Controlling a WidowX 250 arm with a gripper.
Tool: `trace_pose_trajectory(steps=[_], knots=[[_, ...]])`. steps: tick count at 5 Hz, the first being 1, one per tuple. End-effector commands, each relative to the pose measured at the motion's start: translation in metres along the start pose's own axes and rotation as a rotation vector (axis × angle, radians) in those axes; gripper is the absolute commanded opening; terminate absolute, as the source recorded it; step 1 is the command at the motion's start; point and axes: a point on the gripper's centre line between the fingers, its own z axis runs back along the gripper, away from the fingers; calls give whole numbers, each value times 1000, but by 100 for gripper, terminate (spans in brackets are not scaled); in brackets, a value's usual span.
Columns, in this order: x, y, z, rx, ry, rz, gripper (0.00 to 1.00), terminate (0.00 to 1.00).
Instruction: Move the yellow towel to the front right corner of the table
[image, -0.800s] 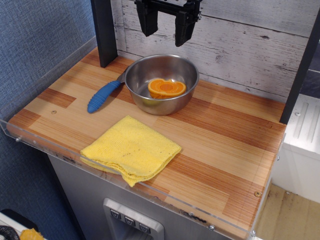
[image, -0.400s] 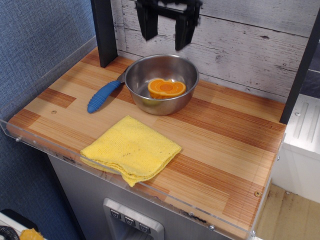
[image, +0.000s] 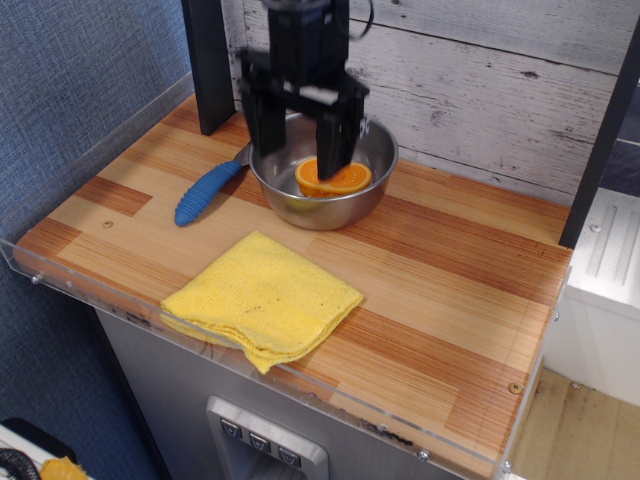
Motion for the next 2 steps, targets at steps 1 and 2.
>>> trace_pose_trajectory(steps=[1,2], knots=[[-26,-6,3,74,-31,-23,100,0],[-30,-5,-7,96,-24,-5,100,0]])
